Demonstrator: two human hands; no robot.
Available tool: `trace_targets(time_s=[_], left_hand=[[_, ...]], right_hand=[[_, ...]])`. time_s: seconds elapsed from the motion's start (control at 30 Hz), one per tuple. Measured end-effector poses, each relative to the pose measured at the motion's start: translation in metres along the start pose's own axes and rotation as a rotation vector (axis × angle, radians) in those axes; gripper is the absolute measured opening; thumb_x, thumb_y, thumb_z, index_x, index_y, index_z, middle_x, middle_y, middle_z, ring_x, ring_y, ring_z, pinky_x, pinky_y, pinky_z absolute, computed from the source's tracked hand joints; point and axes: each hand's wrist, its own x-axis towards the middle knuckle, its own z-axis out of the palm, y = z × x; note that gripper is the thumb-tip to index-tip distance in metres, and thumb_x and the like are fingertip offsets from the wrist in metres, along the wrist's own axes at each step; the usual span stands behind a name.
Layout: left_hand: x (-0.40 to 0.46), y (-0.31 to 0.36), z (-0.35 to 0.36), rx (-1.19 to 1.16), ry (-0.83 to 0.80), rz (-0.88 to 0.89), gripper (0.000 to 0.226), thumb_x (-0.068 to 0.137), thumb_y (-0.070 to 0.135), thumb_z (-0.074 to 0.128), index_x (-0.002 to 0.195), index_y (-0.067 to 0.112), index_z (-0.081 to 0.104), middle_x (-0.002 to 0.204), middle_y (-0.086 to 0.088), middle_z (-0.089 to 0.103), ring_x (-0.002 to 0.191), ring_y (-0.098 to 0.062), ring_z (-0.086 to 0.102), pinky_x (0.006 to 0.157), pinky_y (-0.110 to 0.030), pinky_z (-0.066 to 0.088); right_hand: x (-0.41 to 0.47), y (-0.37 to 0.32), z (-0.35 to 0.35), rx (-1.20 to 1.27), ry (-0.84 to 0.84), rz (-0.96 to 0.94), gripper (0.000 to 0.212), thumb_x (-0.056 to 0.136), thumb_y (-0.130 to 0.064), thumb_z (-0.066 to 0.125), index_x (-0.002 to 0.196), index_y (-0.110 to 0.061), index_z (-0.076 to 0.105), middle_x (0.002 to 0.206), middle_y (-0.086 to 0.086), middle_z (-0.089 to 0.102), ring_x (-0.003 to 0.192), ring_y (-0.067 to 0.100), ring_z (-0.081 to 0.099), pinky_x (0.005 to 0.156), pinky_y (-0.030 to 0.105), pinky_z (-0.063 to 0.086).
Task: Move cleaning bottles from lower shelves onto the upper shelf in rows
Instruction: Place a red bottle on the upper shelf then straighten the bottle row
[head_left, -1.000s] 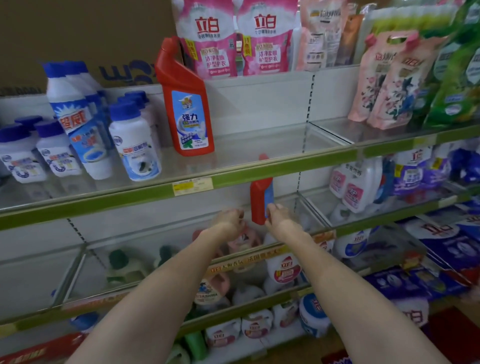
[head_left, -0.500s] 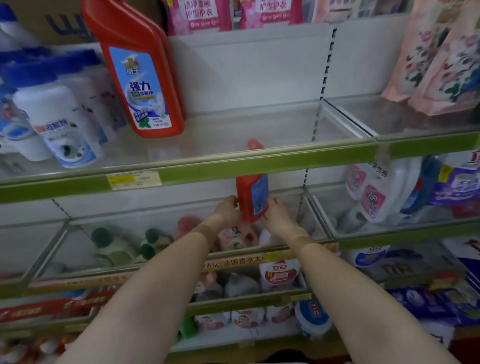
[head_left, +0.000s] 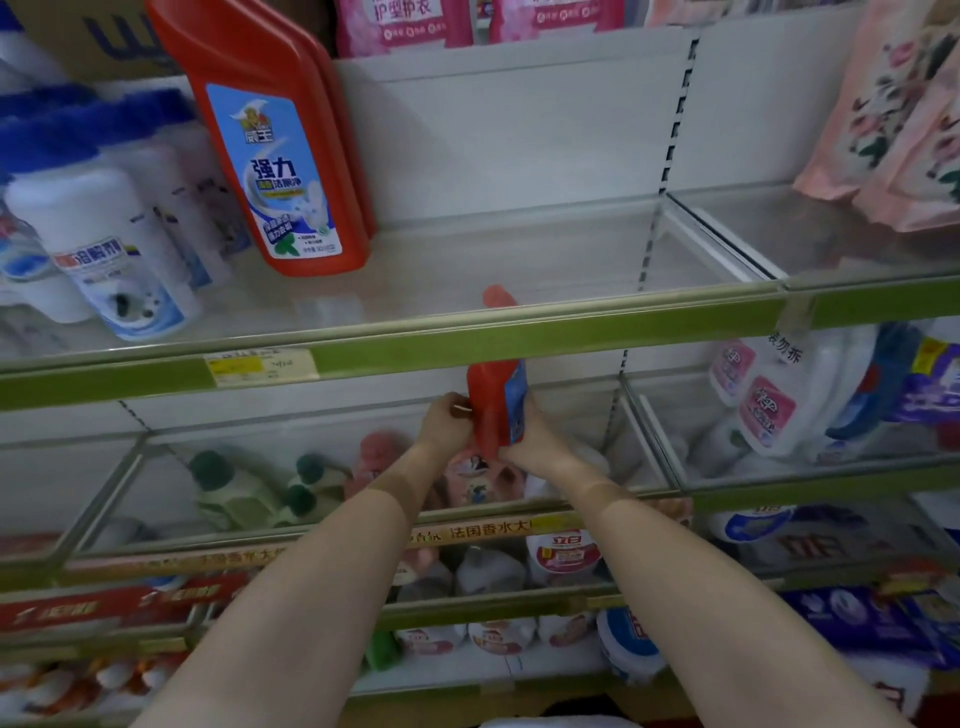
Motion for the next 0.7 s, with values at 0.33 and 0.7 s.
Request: trace_targets(time_s=[0.33,0.7], left_hand=[[-0.050,-0.039,-0.089,0.467,0.042,0.169,0.010,0.091,0.017,0.062,0.099,0.023,0.063,0.093,0.008,0.067,0.083,-0.014,0.064,0.077,-0.031,0.053],[-0.061,-0.073,-0.191,0.442,0.021,0.305,0.010,0.087,0.017,0.070,0.096,0.014,0.072,0.097,-0.004,0.072,0.085,-0.024,0.067,0.073,-0.029,0.051]], right_hand=[[-0.020,-0.044,0.091,-0.128,0.056,0.071,0.089,0.048,-0.058,0.084,0.123,-0.045,0.040,0.110,-0.009,0.068,0.097,0.020,0.070,0.082,0.044,0.059],[-0.055,-0.119,0.124,-0.231,-0.016,0.168,0.078,0.065,-0.019,0.091,0.129,-0.024,0.048,0.106,-0.004,0.060,0.096,0.016,0.057,0.084,0.026,0.044]])
